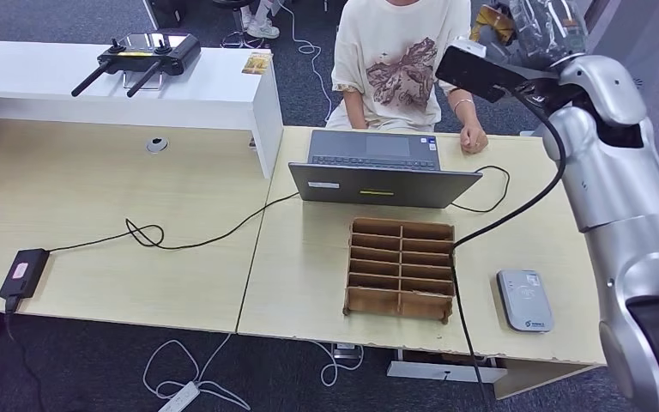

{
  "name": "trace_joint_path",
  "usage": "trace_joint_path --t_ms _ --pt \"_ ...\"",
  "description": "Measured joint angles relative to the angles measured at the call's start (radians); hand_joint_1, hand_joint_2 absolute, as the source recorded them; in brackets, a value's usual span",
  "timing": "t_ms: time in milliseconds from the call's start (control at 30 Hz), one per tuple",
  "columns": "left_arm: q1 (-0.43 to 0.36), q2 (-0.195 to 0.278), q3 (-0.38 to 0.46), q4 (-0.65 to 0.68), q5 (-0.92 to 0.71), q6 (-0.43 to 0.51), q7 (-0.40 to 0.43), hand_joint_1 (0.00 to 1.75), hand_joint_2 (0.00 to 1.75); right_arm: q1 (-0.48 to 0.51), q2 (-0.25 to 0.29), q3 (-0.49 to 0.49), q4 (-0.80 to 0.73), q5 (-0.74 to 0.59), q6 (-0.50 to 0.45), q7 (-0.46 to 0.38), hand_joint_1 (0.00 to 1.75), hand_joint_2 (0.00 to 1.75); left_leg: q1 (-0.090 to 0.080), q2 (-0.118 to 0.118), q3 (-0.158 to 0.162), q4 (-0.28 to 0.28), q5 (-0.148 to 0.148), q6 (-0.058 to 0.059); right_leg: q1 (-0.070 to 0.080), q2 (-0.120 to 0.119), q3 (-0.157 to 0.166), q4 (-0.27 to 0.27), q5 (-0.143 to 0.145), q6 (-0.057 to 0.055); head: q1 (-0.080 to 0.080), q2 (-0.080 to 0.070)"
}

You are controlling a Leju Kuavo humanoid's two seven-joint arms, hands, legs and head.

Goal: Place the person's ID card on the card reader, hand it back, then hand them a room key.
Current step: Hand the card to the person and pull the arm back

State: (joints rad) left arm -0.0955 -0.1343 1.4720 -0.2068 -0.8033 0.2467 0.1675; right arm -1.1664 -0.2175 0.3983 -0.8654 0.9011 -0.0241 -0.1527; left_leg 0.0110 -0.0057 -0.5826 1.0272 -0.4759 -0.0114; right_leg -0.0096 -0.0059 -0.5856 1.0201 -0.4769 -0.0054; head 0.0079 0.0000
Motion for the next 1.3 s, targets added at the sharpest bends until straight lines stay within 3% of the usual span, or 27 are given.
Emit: trace_joint_path --t_ms 67,200,300,467,733,1300 --pt "0.000 0.000 0.001 0.000 0.001 0.001 0.000 0.00 1.75 -0.015 0.008 0.009 0.014 0.001 0.010 0.007 1.75 1.75 0.000 0.000 0.000 0.000 0.000 0.000 0.000 0.000 0.000 0.000 0.000 0.000 0.000 0.000" --pt "0.000 -0.002 0.001 0.000 -0.003 0.006 0.001 0.00 0.00 -0.139 0.083 0.082 0.143 0.035 0.086 0.063 1.75 1.75 0.000 0.000 0.000 0.000 0.000 0.000 0.000 0.000 0.000 0.000 0.000 0.000 0.000 0.000" --pt "0.001 0.000 0.001 0.000 -0.007 0.004 -0.001 0.00 0.00 -0.209 0.136 0.127 0.240 0.059 0.115 0.096 1.75 1.75 0.000 0.000 0.000 0.000 0.000 0.000 0.000 0.000 0.000 0.000 0.000 0.000 0.000 0.000" --pt "0.002 0.009 0.001 0.000 -0.022 -0.012 -0.010 0.00 0.00 -0.238 0.162 0.157 0.307 0.080 0.115 0.131 1.75 1.75 0.000 0.000 0.000 0.000 0.000 0.000 0.000 0.000 0.000 0.000 0.000 0.000 0.000 0.000" --pt "0.001 0.029 0.000 0.000 -0.036 -0.020 -0.001 0.00 0.00 -0.284 0.177 0.168 0.391 0.064 0.152 0.165 1.75 1.75 0.000 0.000 0.000 0.000 0.000 0.000 0.000 0.000 0.000 0.000 0.000 0.000 0.000 0.000" --pt "0.001 0.036 0.000 0.000 -0.030 -0.012 0.002 0.00 0.00 -0.288 0.184 0.170 0.470 0.064 0.153 0.205 1.75 1.75 0.000 0.000 0.000 0.000 0.000 0.000 0.000 0.000 0.000 0.000 0.000 0.000 0.000 0.000"
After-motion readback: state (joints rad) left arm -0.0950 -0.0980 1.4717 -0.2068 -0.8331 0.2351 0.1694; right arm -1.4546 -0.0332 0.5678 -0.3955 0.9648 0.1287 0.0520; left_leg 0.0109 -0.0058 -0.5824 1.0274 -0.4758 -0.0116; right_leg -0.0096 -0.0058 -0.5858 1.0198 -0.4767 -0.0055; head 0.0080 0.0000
